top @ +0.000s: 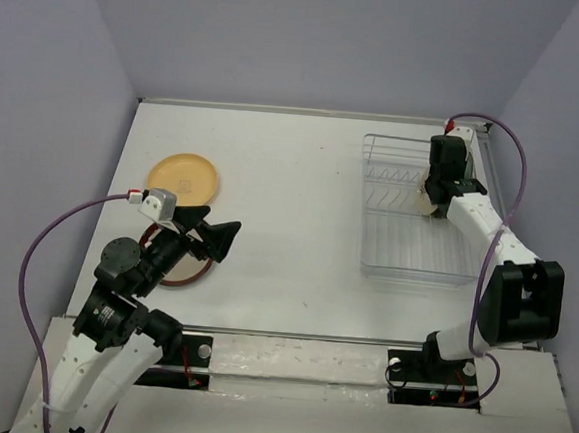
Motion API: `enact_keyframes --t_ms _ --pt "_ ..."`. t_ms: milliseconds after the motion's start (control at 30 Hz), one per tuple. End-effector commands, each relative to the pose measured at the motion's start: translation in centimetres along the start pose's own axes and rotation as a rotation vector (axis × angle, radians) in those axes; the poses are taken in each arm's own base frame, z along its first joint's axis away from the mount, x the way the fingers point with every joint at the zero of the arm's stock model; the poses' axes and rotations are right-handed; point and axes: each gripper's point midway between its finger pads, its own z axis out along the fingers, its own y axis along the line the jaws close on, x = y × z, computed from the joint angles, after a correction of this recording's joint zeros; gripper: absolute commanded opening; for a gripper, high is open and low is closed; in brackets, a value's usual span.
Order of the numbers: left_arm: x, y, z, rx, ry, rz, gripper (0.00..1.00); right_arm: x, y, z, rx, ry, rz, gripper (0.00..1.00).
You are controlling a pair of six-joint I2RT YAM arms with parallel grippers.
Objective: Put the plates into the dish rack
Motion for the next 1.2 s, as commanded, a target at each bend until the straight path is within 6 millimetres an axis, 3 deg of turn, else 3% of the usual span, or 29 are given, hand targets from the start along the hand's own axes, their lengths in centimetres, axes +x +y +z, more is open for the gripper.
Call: enact_keyframes --t_ms 0,133,233,700,833,867,967,1067,1167 --pt "-0.1 0.1 0.3 0.003 -0.006 0.019 0.99 -5.6 -1.0 -1.8 0.000 -0.151 0.090 0.07" --pt "0.3 0.3 0.7 -0.002 0.011 0.017 0.99 -8.0 -1.7 -4.8 -0.063 -0.225 0.134 0.07" --pt "0.2 0.6 0.8 -0.012 0.011 0.017 0.99 -8.1 -1.0 -5.3 -0.119 -0.226 0.150 0.07" --pt "0.7 1.3 1.2 -0.033 0.033 0.012 0.99 -2.9 1.8 0.5 -0.068 -0.074 0.070 0.07" --pt "0.9 1.4 1.4 -0.036 0.041 0.010 0.99 -2.2 2.5 1.0 -0.084 -0.056 0.074 0.07" --pt "1.0 1.5 1.5 -0.040 0.048 0.009 0.99 -2.4 2.5 0.9 -0.086 -0.061 0.089 0.10" --pt "1.5 2.0 1.8 -0.062 0.067 0.005 0.99 -3.3 2.5 0.1 -0.113 -0.078 0.125 0.63" --pt "1.7 2.4 2.1 -0.076 0.080 0.000 0.99 -4.5 3.0 -1.3 -0.171 -0.098 0.174 0.76" --pt "1.8 3.2 2.4 -0.106 0.086 -0.004 0.99 -5.3 3.8 -3.4 -0.274 -0.109 0.242 0.78"
